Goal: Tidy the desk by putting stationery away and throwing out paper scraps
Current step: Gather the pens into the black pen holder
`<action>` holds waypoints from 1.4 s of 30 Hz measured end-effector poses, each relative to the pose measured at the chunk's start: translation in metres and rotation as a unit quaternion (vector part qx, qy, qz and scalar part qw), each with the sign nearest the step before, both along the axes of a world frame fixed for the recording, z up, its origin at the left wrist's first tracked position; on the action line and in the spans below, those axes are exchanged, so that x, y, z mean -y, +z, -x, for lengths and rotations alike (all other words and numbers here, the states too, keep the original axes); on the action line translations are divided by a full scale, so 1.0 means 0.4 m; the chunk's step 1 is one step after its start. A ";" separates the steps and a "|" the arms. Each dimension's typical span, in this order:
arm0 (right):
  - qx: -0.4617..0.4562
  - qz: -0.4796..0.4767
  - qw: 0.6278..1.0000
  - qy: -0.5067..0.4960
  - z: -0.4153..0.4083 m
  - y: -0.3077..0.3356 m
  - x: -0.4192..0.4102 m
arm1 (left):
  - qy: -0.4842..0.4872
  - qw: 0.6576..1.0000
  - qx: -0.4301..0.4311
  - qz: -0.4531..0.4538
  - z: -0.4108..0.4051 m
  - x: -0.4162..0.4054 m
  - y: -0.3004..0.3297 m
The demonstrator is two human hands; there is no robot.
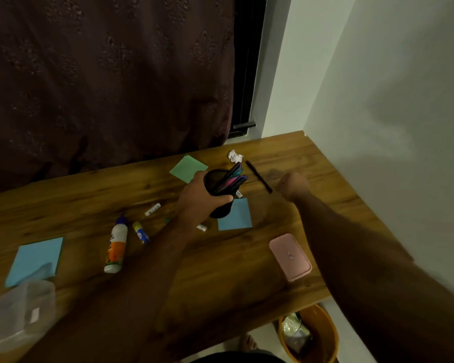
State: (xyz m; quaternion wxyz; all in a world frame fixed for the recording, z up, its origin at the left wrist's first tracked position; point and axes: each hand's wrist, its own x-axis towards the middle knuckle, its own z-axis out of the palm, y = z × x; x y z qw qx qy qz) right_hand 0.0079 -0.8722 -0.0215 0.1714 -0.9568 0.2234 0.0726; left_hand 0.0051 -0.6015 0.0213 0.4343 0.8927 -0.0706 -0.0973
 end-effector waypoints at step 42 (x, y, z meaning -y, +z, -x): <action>0.017 -0.456 0.881 0.122 -0.113 0.289 -0.316 | 0.162 0.985 0.043 -0.039 0.013 0.025 0.011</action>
